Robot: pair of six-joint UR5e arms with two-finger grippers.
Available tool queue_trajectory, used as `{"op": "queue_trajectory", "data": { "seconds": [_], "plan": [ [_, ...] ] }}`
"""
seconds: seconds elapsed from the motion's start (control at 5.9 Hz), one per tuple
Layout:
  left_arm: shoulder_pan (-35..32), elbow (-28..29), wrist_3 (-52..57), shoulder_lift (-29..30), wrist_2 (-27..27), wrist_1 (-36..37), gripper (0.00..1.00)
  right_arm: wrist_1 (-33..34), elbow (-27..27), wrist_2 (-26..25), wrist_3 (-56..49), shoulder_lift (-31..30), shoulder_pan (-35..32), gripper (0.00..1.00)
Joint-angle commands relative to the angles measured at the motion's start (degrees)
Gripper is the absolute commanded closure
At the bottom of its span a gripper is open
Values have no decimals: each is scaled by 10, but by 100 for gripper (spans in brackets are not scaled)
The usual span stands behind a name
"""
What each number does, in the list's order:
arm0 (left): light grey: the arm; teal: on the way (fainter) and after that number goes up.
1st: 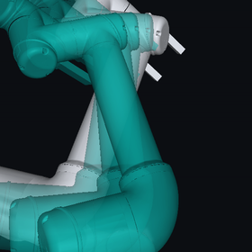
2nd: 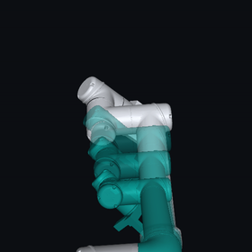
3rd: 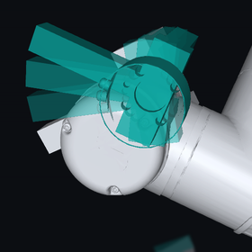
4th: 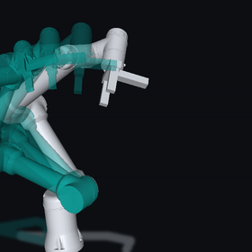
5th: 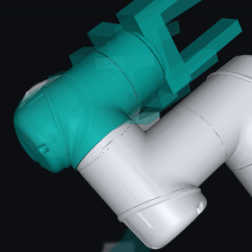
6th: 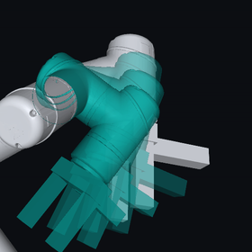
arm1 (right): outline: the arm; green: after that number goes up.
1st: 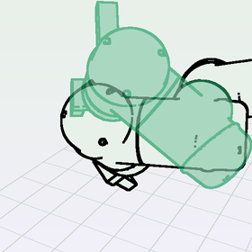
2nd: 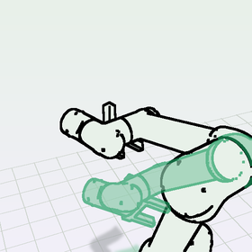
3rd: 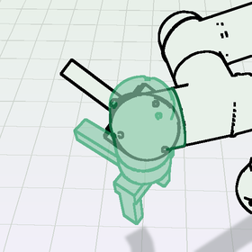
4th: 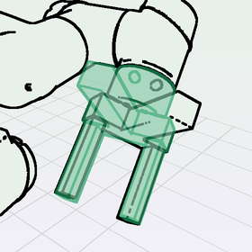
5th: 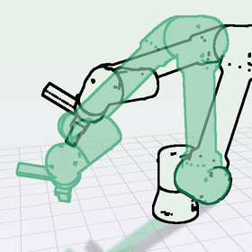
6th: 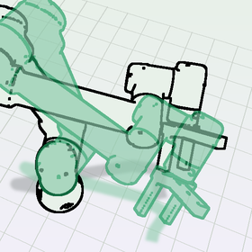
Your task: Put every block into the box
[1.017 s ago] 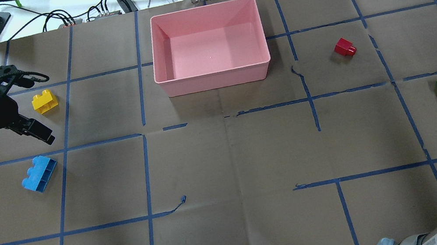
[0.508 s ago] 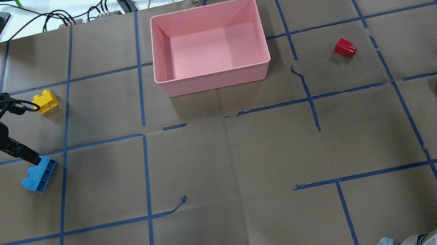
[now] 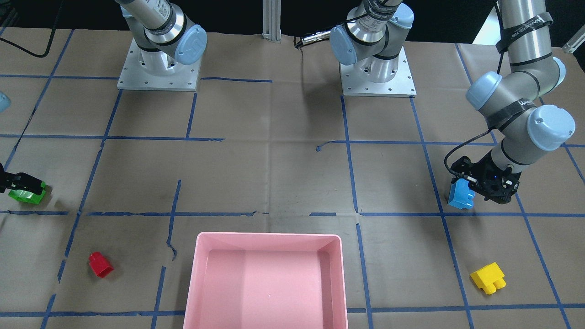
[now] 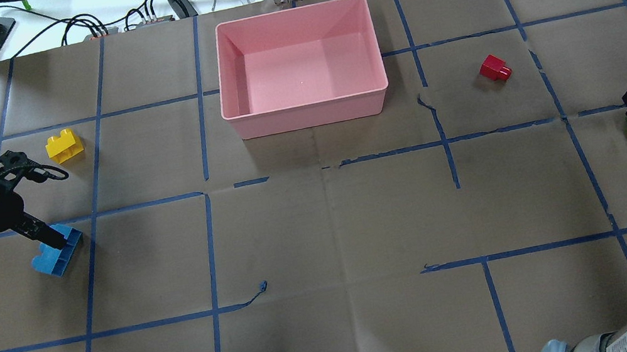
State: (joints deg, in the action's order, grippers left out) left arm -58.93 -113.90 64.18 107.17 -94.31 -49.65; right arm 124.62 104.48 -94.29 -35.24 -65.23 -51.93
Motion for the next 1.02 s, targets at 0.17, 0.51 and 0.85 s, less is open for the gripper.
{"op": "queue_trajectory", "data": {
  "seconds": [0.17, 0.51, 0.85],
  "plan": [
    [25, -31, -1, 9, 4, 55, 1, 1, 1, -3, -11, 8, 6, 2],
    [25, -40, -6, 24, 4, 58, 1, -5, 0, -3, -5, 7, 6, 23],
    [25, -40, 2, 29, 6, 58, 10, -7, -1, -2, -2, 5, 6, 58]
  ]
}}
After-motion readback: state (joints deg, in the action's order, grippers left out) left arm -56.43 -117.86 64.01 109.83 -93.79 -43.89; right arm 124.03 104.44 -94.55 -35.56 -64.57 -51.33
